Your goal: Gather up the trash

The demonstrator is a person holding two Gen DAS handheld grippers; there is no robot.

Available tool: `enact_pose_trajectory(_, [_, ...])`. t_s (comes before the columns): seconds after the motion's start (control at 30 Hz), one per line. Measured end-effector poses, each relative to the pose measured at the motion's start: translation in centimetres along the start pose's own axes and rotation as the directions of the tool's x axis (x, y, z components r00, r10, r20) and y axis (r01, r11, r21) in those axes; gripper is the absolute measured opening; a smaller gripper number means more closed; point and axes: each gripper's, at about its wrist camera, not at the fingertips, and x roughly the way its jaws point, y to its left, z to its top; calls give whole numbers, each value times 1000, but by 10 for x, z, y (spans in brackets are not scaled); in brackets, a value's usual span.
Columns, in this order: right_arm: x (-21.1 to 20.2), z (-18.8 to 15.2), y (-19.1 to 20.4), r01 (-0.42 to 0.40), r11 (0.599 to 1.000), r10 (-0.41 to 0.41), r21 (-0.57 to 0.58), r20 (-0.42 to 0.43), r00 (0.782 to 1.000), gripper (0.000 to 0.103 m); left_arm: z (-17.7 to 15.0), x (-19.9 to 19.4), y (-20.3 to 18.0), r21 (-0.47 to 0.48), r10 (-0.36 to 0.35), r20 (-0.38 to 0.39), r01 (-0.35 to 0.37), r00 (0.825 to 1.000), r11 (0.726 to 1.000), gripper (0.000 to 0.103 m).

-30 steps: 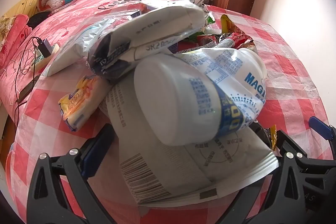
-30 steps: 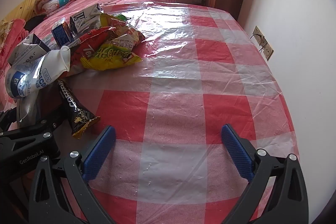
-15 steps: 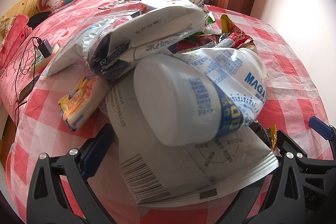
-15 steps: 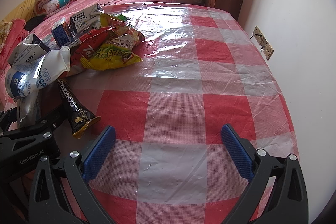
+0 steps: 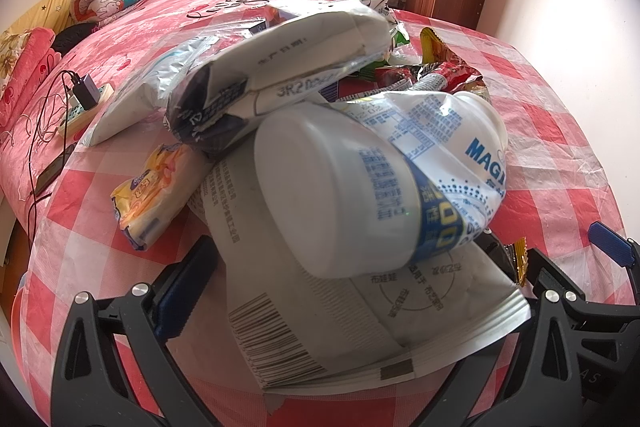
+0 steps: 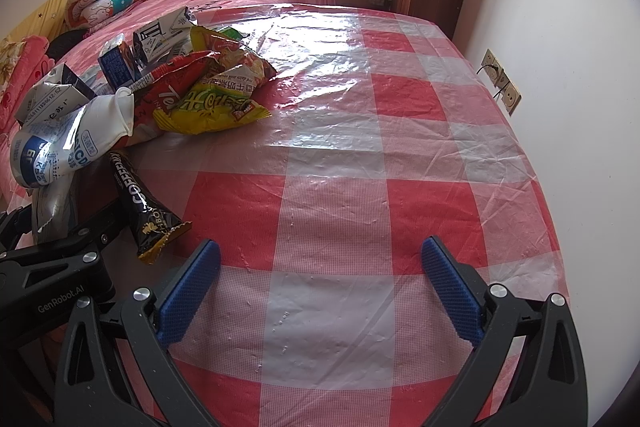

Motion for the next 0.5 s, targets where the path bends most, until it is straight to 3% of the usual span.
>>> enact_pose_trajectory(0.27, [-2, -3, 0, -1, 1000, 1, -6, 0, 1000, 99, 0, 0, 0, 2, -1, 0, 1, 1000, 1000, 99])
enact_pose_trajectory(0.5, [-20, -28, 4, -10, 1000, 10, -16, 2, 1000, 99, -11, -8, -1, 51, -39, -1, 39, 999, 998, 99])
